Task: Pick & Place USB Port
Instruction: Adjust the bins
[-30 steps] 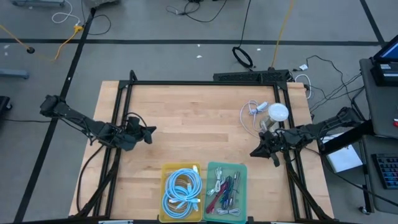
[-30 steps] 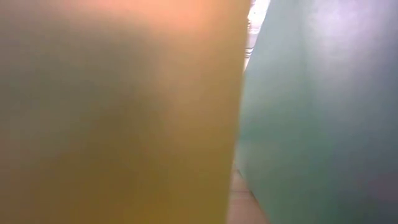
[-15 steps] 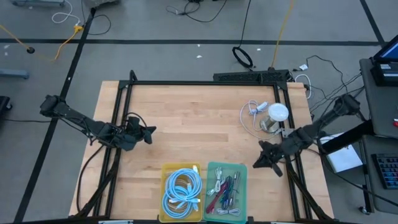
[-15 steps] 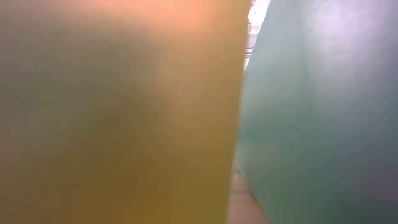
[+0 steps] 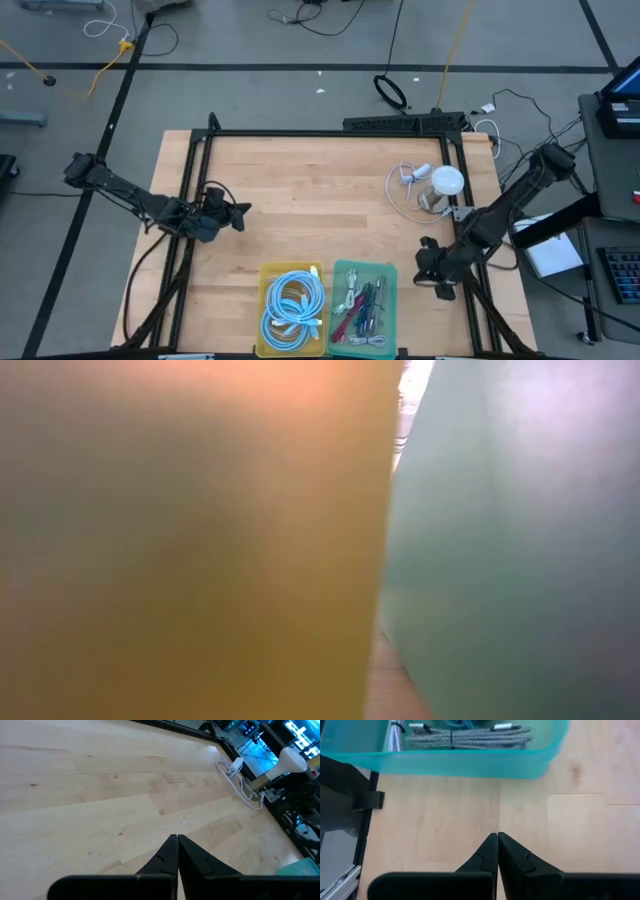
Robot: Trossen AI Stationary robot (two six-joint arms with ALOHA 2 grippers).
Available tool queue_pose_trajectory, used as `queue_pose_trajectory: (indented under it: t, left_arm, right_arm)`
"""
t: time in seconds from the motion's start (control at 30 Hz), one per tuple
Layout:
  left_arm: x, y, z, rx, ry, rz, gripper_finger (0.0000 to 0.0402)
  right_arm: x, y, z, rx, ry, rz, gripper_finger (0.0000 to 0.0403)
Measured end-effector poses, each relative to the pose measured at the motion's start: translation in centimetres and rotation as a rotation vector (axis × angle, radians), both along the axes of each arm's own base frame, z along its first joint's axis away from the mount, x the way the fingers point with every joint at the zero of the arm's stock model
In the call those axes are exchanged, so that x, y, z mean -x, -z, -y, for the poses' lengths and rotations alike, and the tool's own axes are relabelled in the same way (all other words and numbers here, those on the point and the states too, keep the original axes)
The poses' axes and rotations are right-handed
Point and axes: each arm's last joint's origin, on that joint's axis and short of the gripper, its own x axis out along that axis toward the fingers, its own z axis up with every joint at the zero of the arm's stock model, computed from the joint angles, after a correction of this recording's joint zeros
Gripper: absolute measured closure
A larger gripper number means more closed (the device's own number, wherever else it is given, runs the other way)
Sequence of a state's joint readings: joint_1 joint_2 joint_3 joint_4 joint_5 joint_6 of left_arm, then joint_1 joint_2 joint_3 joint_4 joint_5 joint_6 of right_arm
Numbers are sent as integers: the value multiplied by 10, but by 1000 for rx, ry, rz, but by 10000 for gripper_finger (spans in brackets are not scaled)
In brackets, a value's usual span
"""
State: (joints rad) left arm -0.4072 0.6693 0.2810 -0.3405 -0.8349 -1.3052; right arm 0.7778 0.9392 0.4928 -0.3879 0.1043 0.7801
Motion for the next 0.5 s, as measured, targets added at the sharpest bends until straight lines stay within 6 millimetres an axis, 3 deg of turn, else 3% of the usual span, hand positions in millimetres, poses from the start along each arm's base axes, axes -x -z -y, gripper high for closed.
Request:
queue_pose_trajectory:
  t: [0.5]
  left_arm:
    - [0, 0, 0, -1, -4, 2, 391]
  right_arm:
    - [-27, 17, -25, 16, 33, 127, 403]
